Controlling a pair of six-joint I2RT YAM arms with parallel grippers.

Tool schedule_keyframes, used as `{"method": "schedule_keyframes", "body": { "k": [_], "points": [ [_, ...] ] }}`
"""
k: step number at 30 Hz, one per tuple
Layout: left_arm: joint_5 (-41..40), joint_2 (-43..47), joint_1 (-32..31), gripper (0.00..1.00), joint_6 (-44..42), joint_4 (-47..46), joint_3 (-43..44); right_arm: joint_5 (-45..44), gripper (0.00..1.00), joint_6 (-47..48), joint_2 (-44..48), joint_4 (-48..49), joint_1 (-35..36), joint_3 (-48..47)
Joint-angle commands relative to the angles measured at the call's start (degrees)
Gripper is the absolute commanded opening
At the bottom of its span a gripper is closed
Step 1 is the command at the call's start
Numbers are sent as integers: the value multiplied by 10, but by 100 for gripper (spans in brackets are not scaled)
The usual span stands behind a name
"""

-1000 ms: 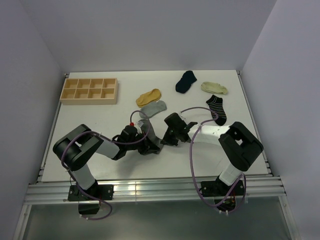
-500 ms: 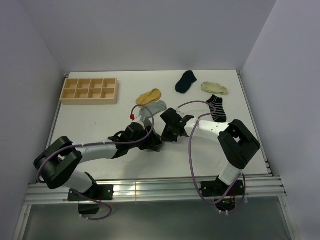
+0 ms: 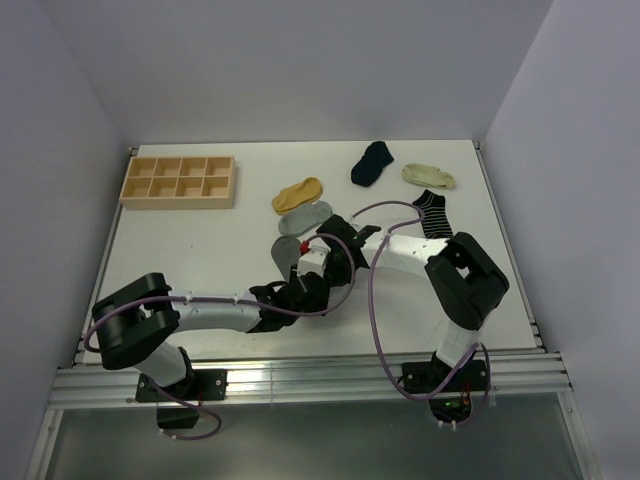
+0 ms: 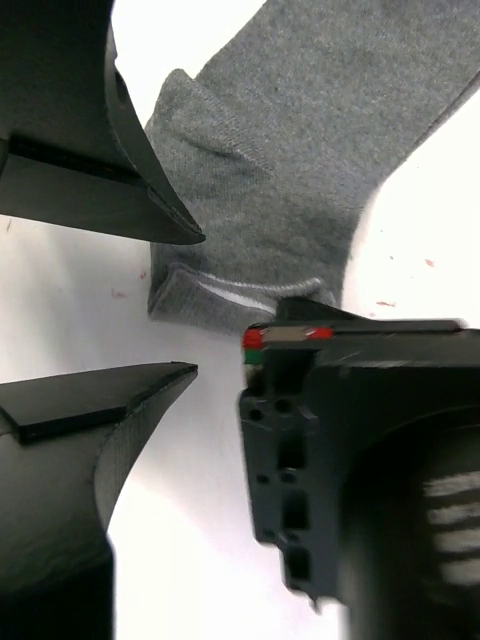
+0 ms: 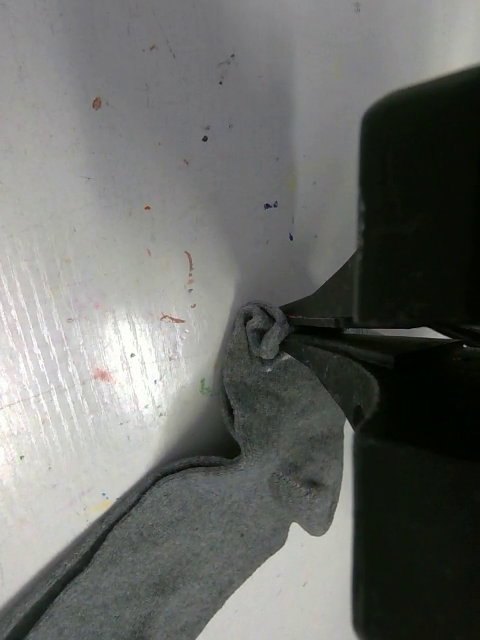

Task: Roll the socks
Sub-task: Roll the sock at the center of the board.

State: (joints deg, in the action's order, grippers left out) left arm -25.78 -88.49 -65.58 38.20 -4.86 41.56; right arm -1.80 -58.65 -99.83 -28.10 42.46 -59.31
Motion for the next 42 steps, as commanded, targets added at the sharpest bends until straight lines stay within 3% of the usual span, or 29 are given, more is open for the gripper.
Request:
{"method": "schedule_keyframes", "body": {
  "k": [1,10,24,42],
  "points": [
    [-72,-13,-21,55,-50,-7,23,1,0,6,-12,-18,2,-20],
    [-117,-42,-55,50,-98,-20,46,12,0,9,-20,-16,1,-20],
    [-125,-97,-71,46,-119,-1,67,15,0,6,-26,-7,0,-15],
    [-124,-158,-71,34,-64,47,71,38,0,5,-23,4,-10,-8]
  ]
}}
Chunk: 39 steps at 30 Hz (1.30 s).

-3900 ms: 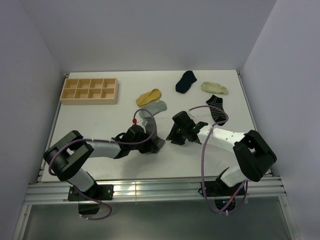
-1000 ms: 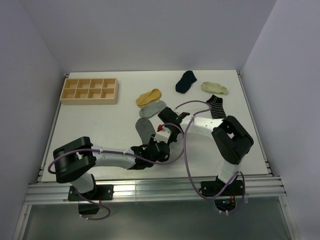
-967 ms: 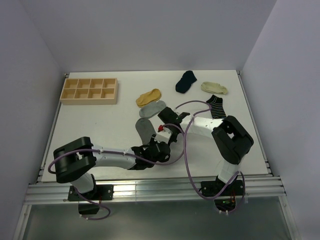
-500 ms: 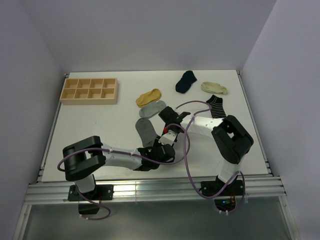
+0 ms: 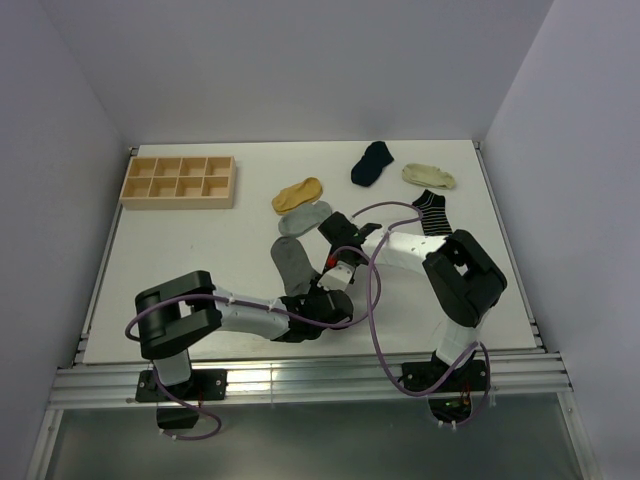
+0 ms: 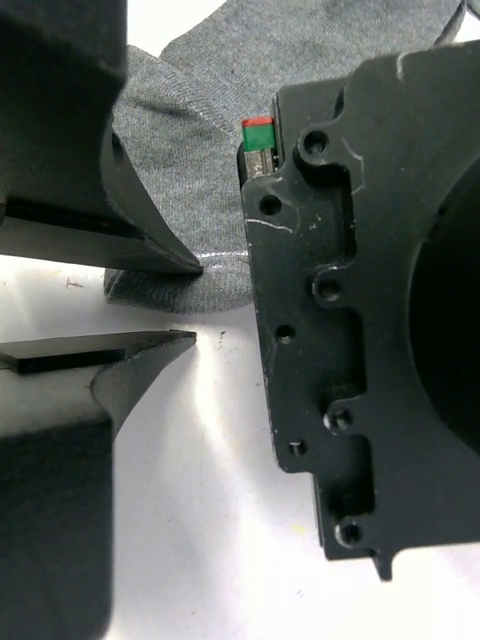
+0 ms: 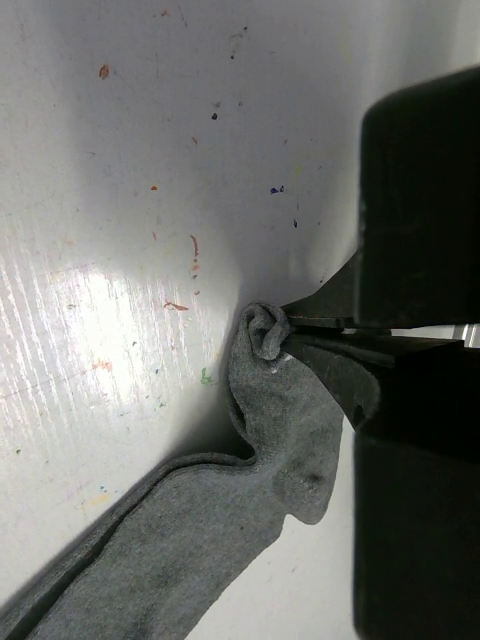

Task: Roll the socks
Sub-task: Roll the sock at the center of the board.

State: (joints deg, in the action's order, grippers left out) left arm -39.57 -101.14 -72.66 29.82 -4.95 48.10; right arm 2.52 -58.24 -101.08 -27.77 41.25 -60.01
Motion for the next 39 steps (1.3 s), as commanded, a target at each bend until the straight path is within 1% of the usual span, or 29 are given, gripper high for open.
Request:
{"method": "schedule_keyframes", "body": {
  "k": [1,5,6,8,9,13,14,16,17,19,20,22,23,24,26,27,31,39],
  "points": [
    [14,-34,0,33,24,65,7,-4,0,0,-11,2,2,0],
    [13,-46,0,24,38,77,10,0,0,0,-8,7,1,3],
    [14,-47,0,15,42,78,9,2,1,0,-4,9,1,4],
    [21,-46,-1,6,44,77,9,5,2,-1,-1,14,-1,7],
    [23,-45,0,0,45,76,9,6,5,0,5,17,-4,9],
    [45,-29,0,0,46,66,6,8,14,-4,29,32,-9,24],
    [61,-18,1,0,47,63,2,7,18,-4,43,41,-11,28],
    [81,-5,2,0,49,55,-3,5,24,-2,61,55,-19,42],
    [107,11,9,0,52,46,-9,-3,29,1,80,68,-21,45],
    [134,27,21,0,55,25,-16,-17,34,3,98,72,-26,53],
    [162,42,26,0,62,22,-20,-23,38,3,114,77,-28,57],
    [196,63,46,0,72,8,-26,-24,41,-2,131,83,-35,70],
    [210,69,54,0,81,5,-29,-38,44,-6,148,90,-39,76],
    [238,75,61,0,87,2,-31,-41,45,-8,156,93,-41,82],
    [266,89,84,0,104,-13,-38,-52,45,-18,181,99,-50,100],
    [297,93,93,0,112,-19,-41,-52,46,-21,188,103,-53,111],
    [366,104,146,0,157,-59,-65,-53,46,-22,210,111,-59,132],
    [454,85,195,0,235,-128,-110,-28,46,-44,207,153,-53,181]
  ]
}}
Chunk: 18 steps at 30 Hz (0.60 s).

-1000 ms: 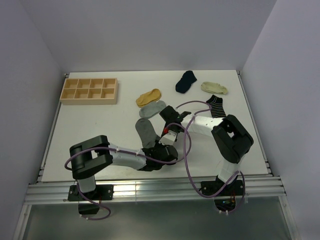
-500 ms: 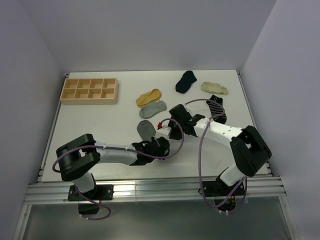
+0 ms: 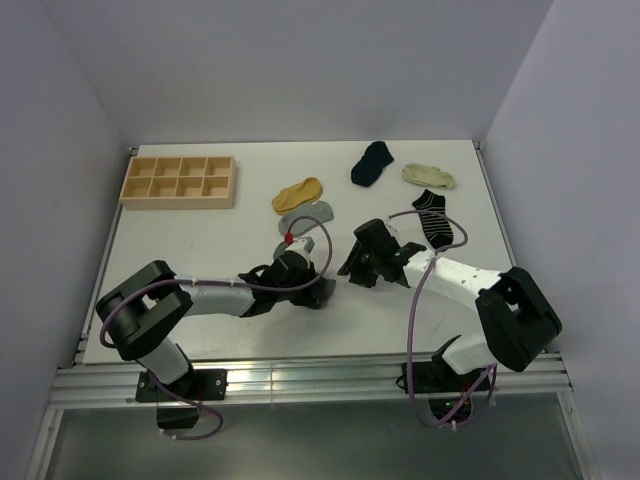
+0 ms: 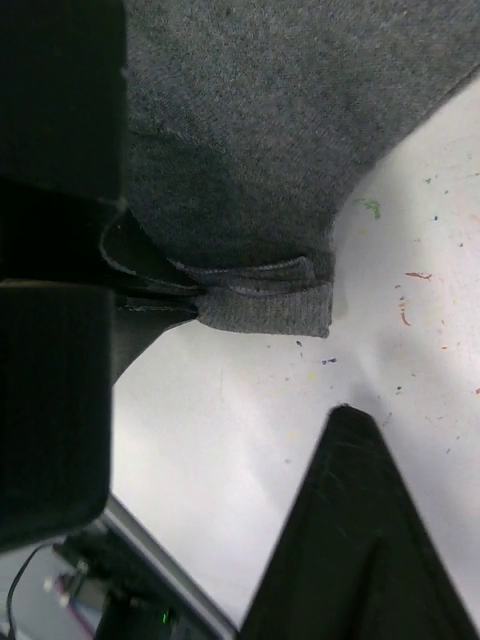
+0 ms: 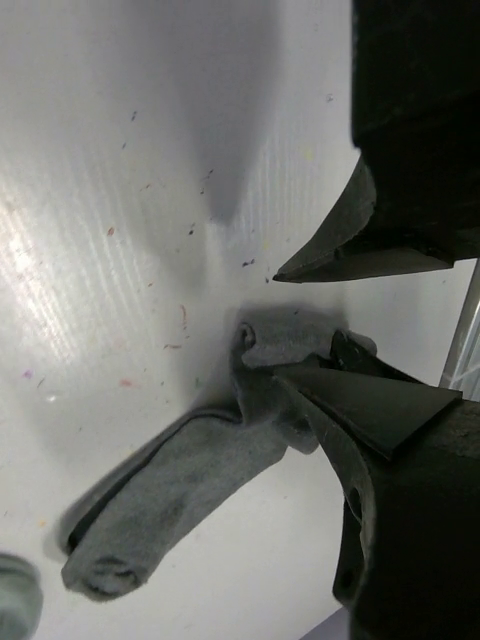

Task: Roll the socks
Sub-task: Roll the sock at the center of the board.

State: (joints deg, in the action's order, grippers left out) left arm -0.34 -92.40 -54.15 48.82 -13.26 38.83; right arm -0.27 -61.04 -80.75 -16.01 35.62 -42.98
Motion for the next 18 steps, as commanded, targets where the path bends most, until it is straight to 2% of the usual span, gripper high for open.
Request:
{"method": "schedule_keyframes", "body": {
  "k": [1,9,18],
  "points": [
    [69,-3,17,0,51,-60,-27,12,47,-19,1,43,9,14],
    [118,-3,65,0,130,-132,-82,26,49,-31,-22,77,32,18],
    [149,-26,81,0,167,-193,-104,28,49,-37,-56,68,48,4]
  ]
}}
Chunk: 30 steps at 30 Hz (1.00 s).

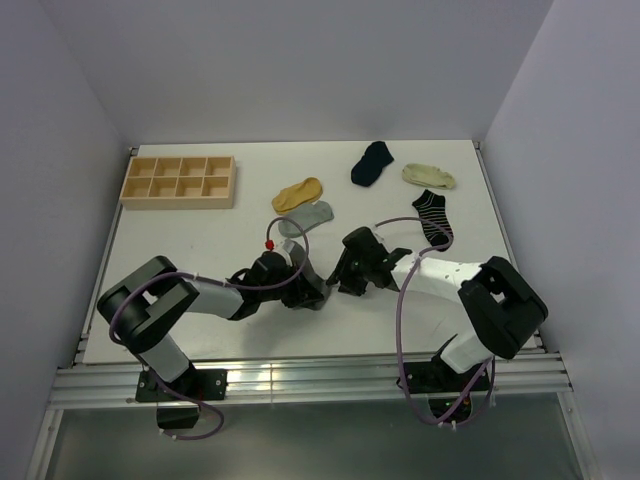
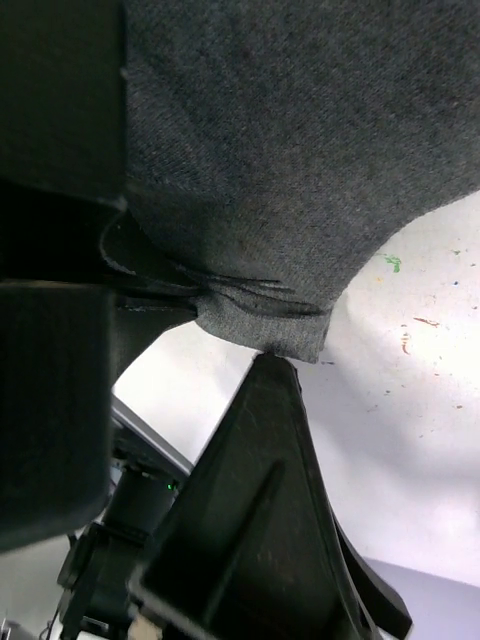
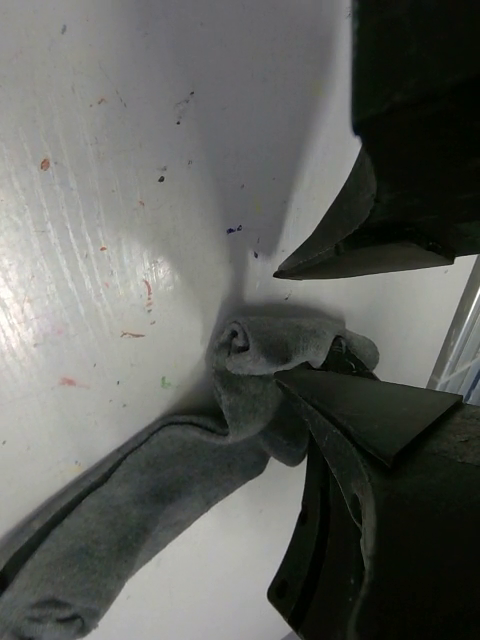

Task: Roll the socks
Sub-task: Roll the sock at the center of the board.

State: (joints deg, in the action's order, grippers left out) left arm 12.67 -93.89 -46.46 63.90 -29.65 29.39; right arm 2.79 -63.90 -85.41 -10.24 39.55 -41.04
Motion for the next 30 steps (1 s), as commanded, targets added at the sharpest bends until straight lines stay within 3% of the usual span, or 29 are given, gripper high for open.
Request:
{"method": "schedule_keyframes", "body": {
  "k": [1,15,30],
  "points": [
    [23,-16,5,0,18,-31,-10,-2,49,-8,-14,11,10,-19],
    [51,-55,19,0,50,-86,-16,-6,48,3,-49,5,18,-54],
    [53,-69,37,0,93,-142,-57,-27,38,27,-93,-100,37,-115]
  ]
}}
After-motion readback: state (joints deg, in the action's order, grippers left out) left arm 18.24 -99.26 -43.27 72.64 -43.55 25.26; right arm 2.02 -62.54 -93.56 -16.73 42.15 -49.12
